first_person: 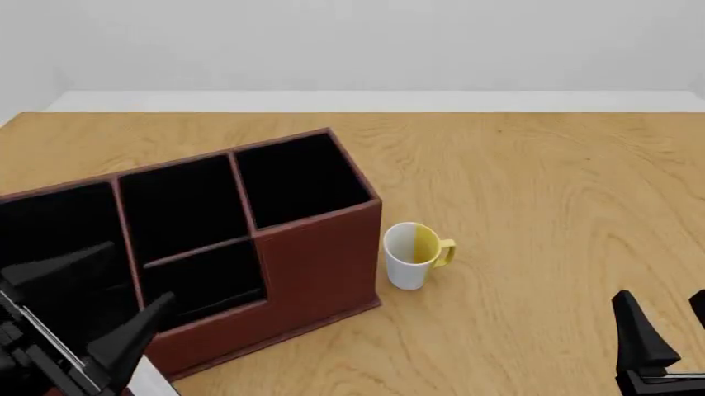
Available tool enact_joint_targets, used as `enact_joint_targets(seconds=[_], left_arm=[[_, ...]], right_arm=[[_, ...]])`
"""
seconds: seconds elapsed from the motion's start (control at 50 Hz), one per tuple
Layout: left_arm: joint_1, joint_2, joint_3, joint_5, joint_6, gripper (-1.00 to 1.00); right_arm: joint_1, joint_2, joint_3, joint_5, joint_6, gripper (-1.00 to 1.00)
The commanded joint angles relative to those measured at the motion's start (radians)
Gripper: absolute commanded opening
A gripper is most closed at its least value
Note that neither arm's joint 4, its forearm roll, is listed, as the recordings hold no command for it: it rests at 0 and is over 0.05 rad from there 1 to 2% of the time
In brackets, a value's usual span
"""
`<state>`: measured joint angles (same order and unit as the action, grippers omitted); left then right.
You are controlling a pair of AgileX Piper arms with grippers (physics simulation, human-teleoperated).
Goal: Pick up the book and place it in the front compartment of the caddy.
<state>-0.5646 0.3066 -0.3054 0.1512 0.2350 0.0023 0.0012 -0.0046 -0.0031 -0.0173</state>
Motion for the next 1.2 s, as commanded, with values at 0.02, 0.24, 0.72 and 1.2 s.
enact_joint_targets(seconds=[0.02,0.24,0.72,1.2], left_arm=[[-0.182,0.064,-0.108,0.132,0.029,1.0],[-0.312,0.125,-0.186,0.255,0.106,1.0],[-0.51,0.232,-0.341,0.484,0.326,1.0],[-0.721,0.388,-0.501,0.781,0.243,1.0]], right_arm=[[0.0,0.0,0.0,0.0,0.002,1.0],[0.0,0.0,-0.002,0.002,0.001,1.0],[0.0,0.001,0.001,-0.001,0.001,1.0],[0.001,0.001,0.001,-0.002,0.0,1.0]])
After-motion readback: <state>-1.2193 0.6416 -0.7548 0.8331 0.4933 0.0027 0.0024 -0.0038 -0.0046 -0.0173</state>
